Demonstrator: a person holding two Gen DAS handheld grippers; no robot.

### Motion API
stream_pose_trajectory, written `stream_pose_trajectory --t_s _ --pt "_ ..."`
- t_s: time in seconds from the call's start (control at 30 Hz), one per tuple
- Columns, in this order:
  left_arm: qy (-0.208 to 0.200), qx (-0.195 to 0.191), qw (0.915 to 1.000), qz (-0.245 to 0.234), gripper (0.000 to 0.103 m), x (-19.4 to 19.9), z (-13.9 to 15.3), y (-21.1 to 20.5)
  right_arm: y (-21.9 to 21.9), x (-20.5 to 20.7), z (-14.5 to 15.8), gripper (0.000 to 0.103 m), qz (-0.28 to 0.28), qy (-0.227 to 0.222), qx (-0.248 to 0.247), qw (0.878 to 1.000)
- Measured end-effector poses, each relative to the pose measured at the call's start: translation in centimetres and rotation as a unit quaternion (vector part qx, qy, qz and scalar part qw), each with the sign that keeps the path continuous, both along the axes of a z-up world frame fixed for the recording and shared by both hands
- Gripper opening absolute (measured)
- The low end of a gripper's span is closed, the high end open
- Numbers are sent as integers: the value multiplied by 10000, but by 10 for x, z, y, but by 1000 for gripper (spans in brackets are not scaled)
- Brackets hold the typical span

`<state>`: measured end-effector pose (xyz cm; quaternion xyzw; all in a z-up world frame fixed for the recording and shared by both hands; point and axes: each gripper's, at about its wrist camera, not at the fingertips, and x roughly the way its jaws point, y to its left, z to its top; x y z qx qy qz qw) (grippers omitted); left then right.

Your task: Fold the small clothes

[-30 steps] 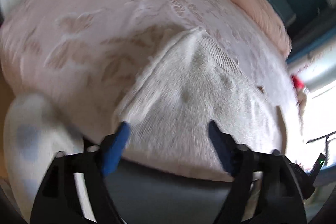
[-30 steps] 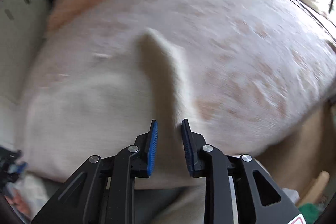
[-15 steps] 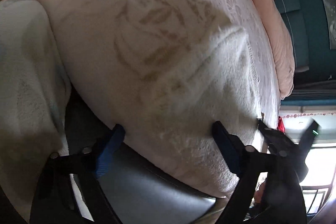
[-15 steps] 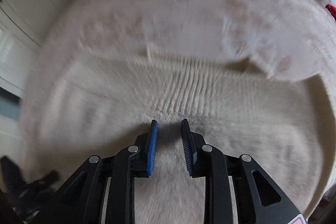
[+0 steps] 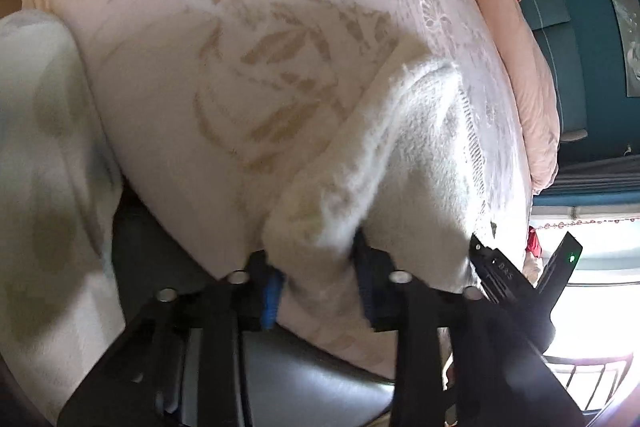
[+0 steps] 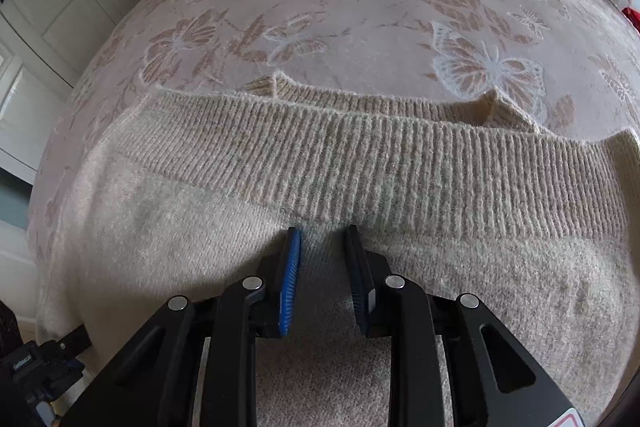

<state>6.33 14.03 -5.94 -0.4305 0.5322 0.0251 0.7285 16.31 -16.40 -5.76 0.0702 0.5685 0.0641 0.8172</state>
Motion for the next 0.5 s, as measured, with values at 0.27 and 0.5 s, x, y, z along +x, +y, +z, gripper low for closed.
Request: stream_pose_trajectory --t_s 0.27,0.5 --pt "-1872 1404 9586 -1621 15 10 126 -87 -13 -7 4 23 -19 -144 434 9990" --pt "-2695 1822 8666 -3784 14 -8 164 -255 -124 -70 58 46 -775 -724 1305 9858"
